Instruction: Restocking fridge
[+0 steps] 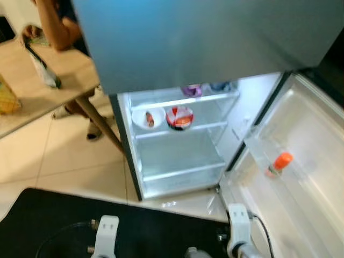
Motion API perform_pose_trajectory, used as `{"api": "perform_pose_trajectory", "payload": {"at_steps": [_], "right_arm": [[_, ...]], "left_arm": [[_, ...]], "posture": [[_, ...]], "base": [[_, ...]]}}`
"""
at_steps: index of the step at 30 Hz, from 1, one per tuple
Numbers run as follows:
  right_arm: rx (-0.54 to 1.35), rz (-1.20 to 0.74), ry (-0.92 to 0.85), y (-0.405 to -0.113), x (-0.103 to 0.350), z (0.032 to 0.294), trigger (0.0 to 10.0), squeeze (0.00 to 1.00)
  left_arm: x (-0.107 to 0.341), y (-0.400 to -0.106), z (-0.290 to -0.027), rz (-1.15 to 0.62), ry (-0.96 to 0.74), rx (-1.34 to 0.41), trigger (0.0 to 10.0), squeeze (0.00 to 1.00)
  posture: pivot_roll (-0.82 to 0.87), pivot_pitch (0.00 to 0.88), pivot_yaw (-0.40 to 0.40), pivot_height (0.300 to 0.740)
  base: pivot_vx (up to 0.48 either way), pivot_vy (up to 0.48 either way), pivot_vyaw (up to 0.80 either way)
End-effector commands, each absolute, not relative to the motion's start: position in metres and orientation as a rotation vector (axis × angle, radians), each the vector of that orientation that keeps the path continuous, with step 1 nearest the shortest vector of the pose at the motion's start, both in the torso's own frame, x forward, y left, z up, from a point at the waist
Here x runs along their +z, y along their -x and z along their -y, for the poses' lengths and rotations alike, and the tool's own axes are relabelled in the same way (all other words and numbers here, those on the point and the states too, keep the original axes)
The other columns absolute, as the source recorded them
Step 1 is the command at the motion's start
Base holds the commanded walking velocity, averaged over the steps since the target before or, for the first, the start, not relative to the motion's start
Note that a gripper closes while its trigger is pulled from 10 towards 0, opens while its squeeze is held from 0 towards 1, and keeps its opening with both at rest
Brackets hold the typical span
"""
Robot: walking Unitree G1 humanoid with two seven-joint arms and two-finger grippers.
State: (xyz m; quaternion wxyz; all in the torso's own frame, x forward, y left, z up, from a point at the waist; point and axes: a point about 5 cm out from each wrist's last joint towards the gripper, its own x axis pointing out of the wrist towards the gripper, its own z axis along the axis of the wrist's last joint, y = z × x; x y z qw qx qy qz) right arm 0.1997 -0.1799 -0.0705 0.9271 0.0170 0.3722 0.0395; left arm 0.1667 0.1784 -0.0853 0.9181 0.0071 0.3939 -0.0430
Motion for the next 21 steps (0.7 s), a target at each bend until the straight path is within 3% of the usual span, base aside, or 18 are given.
{"api": "perform_pose_trajectory", "payload": {"at_steps": [1,12,21], "right_arm": [[0.095,-0.788,-0.044,-0.1926,-0.0749,0.1747,10.0,0.0],[0.088,-0.796,-0.053,-0.1936,-0.075,0.1738,10.0,0.0],[0.08,-0.792,-0.054,-0.1939,-0.0747,0.1745,10.0,0.0]], "left_arm": [[-0.0895,-0.1569,-0.1819,-0.846,-0.021,-0.084,10.0,0.0],[-0.0892,-0.1556,-0.1797,-0.832,-0.029,-0.118,10.0,0.0],[-0.0874,-0.1593,-0.1782,-0.816,-0.036,-0.135,10.0,0.0]], "posture": [[-0.14,0.101,0.0,0.725],[-0.14,0.099,0.005,0.725],[-0.14,0.099,0.009,0.725]], "base": [[0.0,0.0,0.0],[0.0,0.0,0.0],[0.0,0.0,-0.8]]}}
